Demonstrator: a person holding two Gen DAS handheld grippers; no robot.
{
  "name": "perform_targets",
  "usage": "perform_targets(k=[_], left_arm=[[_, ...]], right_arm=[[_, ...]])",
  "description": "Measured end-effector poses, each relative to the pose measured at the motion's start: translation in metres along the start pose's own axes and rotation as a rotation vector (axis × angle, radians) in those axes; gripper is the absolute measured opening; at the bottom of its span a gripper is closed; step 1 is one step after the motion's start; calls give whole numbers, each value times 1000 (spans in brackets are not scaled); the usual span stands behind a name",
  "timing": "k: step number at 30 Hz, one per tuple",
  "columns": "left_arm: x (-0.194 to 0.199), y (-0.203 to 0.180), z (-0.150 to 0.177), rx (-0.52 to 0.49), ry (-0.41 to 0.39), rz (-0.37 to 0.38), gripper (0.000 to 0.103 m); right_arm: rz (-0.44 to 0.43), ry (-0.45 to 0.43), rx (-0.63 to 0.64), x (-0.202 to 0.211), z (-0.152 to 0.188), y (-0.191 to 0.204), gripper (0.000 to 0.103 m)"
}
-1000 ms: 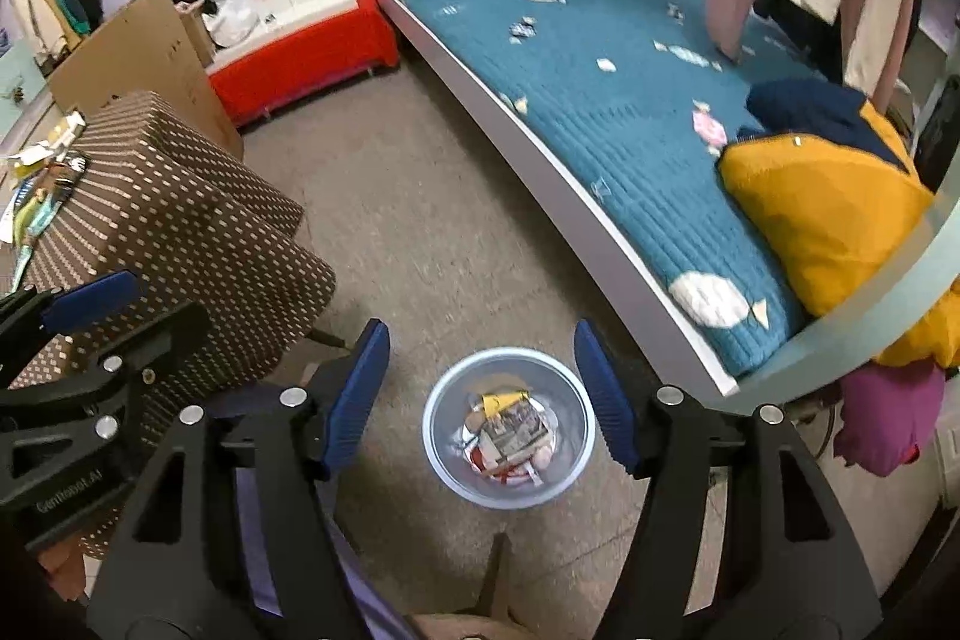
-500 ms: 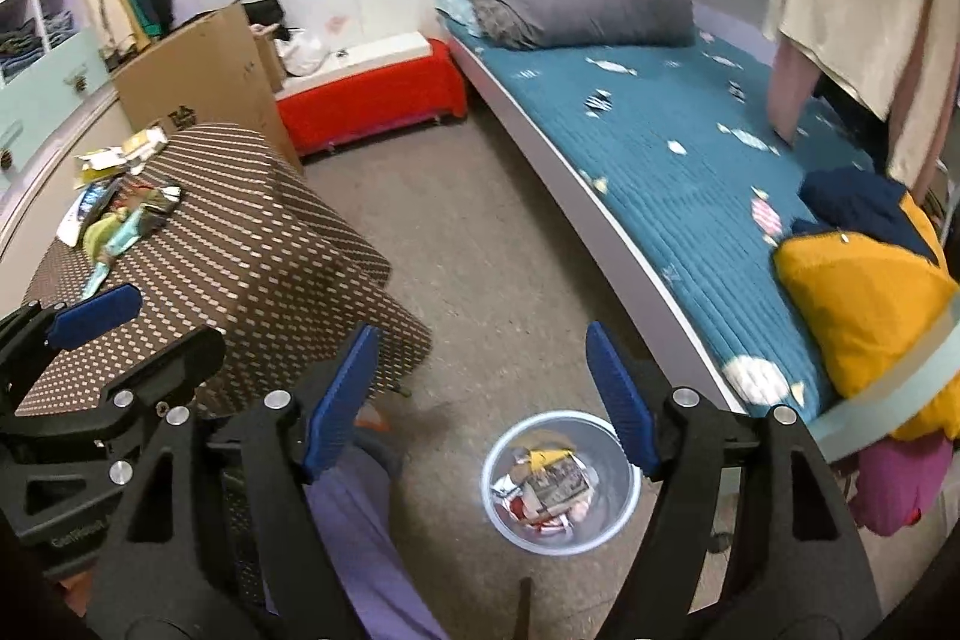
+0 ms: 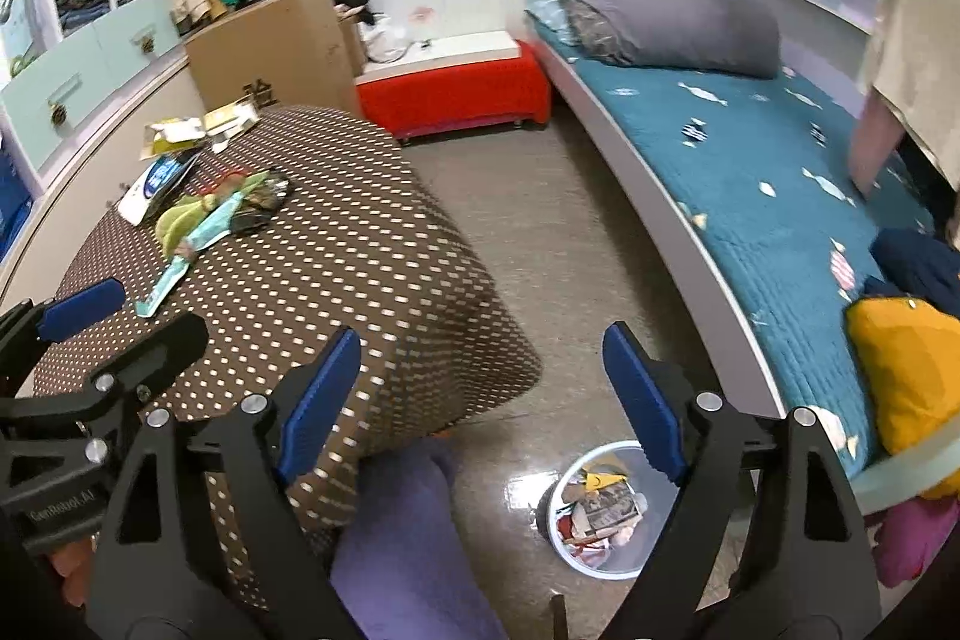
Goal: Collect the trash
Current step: 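Return both grippers from the bucket to the table, then grasp the blue-white toothpaste tube with left gripper while right grasps the green cloth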
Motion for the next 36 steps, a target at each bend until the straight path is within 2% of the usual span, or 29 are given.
perform_targets(k=[9, 14, 21, 23, 24, 27, 28, 36], left_arm=[[-20, 76, 3, 112, 46, -70, 83], [-51, 118, 5, 177, 110, -91, 83], [-92, 146, 2, 204, 161, -64, 83], [-106, 149, 3, 193, 194, -72, 71], [-106, 150, 1, 178, 179, -91, 66], [-109, 149, -4, 122, 162, -140, 36], [-108, 146, -4, 116, 166, -123, 26], [-82, 138, 16, 164, 183, -80, 23]], right_arm=[[-53, 32, 82, -29, -17, 55, 83], [-72, 64, 124, -52, -23, 82, 83], [-84, 102, 175, -80, -30, 106, 83], [-85, 110, 180, -85, -32, 110, 83], [-89, 113, 185, -88, -33, 113, 83], [-85, 119, 193, -93, -36, 116, 83], [-84, 120, 194, -94, -36, 117, 83], [-84, 110, 189, -82, -30, 110, 83]])
Point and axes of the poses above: each gripper's, at about its wrist camera, not at the fingertips, and x roughly against the way its jaws point, y to its left, z to its underside, the point moved 10 cm from there along -x, roughly the way its jaws point, and after that the axes turned 4 degrees about y, right-handed, at the moved point
